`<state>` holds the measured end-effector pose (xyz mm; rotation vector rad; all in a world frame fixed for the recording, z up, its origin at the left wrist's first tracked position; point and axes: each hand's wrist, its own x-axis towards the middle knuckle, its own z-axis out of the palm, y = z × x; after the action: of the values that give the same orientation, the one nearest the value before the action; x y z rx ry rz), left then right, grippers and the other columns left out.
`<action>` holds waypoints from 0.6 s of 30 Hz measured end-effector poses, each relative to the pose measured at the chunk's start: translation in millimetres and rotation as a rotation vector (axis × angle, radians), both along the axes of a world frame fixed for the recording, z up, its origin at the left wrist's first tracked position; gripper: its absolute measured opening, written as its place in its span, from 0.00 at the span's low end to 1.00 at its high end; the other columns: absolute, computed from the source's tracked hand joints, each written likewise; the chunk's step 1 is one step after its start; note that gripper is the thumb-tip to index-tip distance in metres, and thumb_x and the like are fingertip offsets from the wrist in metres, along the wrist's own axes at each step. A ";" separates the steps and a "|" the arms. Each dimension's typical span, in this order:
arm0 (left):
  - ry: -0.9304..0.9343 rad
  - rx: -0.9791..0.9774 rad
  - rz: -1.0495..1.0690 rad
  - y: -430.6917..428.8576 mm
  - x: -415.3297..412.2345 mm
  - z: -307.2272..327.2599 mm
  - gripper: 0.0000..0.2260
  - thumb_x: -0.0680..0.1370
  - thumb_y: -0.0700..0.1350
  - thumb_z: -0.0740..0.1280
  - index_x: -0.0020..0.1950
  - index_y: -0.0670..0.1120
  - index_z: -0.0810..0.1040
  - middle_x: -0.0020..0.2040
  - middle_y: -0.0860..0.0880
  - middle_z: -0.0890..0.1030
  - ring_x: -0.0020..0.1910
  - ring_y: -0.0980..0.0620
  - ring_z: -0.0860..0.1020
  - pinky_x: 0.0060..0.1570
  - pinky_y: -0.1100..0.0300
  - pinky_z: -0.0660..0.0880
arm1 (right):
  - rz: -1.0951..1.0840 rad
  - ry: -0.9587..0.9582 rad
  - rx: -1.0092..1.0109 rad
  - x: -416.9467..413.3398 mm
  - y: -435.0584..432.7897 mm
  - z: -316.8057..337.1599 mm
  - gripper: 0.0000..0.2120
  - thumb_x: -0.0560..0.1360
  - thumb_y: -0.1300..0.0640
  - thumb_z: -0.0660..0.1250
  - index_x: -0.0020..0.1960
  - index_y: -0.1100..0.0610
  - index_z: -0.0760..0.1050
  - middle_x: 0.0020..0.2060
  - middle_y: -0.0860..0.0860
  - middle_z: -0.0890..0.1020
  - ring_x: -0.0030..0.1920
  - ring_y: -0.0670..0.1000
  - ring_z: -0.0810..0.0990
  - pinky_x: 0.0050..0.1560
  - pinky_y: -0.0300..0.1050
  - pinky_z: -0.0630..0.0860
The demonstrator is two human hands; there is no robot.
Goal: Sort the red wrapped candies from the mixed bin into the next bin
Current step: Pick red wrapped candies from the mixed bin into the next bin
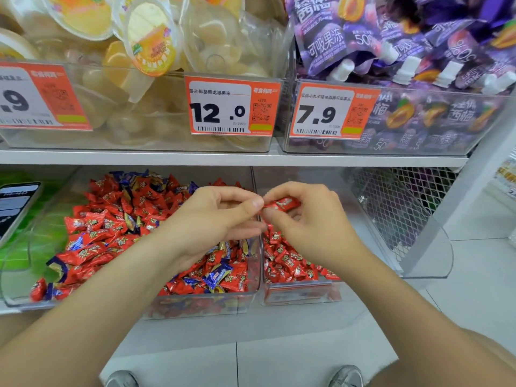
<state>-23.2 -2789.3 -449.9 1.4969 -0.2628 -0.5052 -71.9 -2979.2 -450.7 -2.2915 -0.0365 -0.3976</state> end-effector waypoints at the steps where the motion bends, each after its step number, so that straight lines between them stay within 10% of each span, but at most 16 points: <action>1: -0.086 0.072 0.022 -2.1 -0.3 -0.2 0.07 0.81 0.42 0.72 0.58 0.43 0.85 0.50 0.42 0.87 0.48 0.46 0.88 0.48 0.55 0.86 | -0.060 0.035 -0.019 0.0 -7.2 -0.5 0.04 0.77 0.56 0.76 0.48 0.46 0.85 0.31 0.42 0.83 0.29 0.43 0.80 0.36 0.35 0.75; 5: -0.520 0.492 0.072 -1.9 6.1 -10.9 0.07 0.81 0.44 0.71 0.49 0.56 0.86 0.40 0.56 0.84 0.32 0.57 0.82 0.35 0.65 0.77 | -0.034 0.253 -0.275 -0.8 -25.2 -4.6 0.16 0.79 0.59 0.71 0.62 0.42 0.81 0.57 0.45 0.83 0.57 0.46 0.82 0.57 0.32 0.74; 8: -0.650 0.676 0.042 -0.8 3.9 -14.8 0.08 0.81 0.44 0.69 0.46 0.56 0.84 0.35 0.55 0.82 0.30 0.59 0.77 0.36 0.68 0.73 | 0.056 0.259 -0.427 -2.8 -13.6 -4.6 0.26 0.77 0.67 0.64 0.70 0.45 0.77 0.77 0.54 0.67 0.80 0.53 0.64 0.77 0.43 0.62; 13: -0.759 1.010 -0.029 18.8 10.3 -14.9 0.04 0.80 0.48 0.67 0.46 0.56 0.79 0.31 0.56 0.74 0.35 0.54 0.76 0.44 0.50 0.80 | 0.088 -0.063 -0.381 -17.2 38.3 -15.5 0.18 0.71 0.66 0.61 0.55 0.51 0.79 0.54 0.48 0.77 0.58 0.53 0.75 0.60 0.46 0.72; 18: -0.540 1.507 0.014 52.4 38.9 -11.7 0.20 0.83 0.58 0.62 0.72 0.51 0.68 0.72 0.40 0.67 0.73 0.34 0.63 0.68 0.38 0.68 | 0.202 0.018 -0.600 0.7 93.5 -25.0 0.11 0.73 0.63 0.65 0.55 0.58 0.78 0.51 0.55 0.77 0.52 0.58 0.72 0.55 0.55 0.74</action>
<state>15.7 -2736.9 -461.6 3.1114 -0.2921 -0.2213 -71.2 -2885.7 -475.7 -2.8438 -0.4260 -0.2846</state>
